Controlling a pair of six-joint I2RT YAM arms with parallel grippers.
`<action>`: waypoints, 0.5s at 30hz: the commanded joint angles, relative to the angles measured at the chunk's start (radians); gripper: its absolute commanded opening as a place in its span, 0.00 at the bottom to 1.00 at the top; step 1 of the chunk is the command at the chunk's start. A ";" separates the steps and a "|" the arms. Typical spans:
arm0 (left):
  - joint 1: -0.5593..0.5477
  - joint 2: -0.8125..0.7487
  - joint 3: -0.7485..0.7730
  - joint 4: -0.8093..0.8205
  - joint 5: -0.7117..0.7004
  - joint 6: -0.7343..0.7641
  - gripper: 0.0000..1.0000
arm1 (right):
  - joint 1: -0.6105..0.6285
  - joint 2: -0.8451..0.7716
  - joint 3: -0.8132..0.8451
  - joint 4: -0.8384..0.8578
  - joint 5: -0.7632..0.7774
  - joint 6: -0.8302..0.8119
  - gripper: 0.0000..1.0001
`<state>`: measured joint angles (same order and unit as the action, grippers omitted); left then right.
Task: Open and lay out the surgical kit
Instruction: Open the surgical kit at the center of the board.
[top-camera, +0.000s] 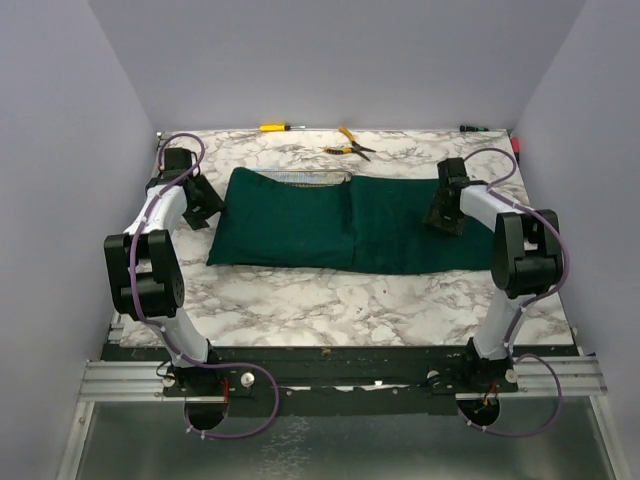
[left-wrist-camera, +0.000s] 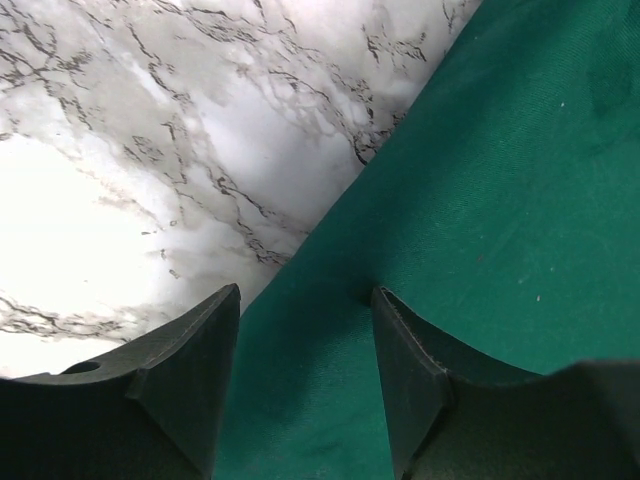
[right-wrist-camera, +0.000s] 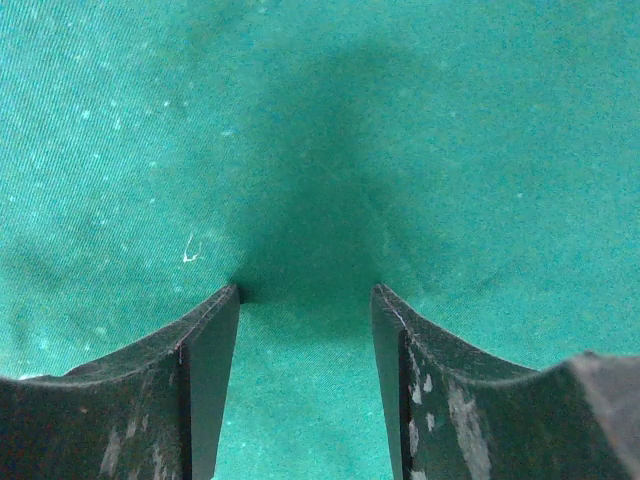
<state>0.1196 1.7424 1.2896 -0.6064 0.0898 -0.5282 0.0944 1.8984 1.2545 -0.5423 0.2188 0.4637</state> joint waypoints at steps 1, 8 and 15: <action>-0.008 0.037 0.008 -0.005 0.088 -0.028 0.57 | -0.081 0.047 -0.063 -0.052 0.139 0.011 0.57; -0.008 -0.024 0.050 -0.003 -0.024 -0.028 0.56 | -0.186 0.118 -0.030 -0.025 0.128 -0.002 0.56; -0.007 -0.057 0.044 0.025 0.071 0.035 0.57 | -0.185 0.018 0.042 -0.050 0.056 0.004 0.56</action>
<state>0.1131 1.7336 1.3361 -0.6044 0.1051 -0.5335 -0.0792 1.9244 1.2873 -0.5201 0.2432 0.4866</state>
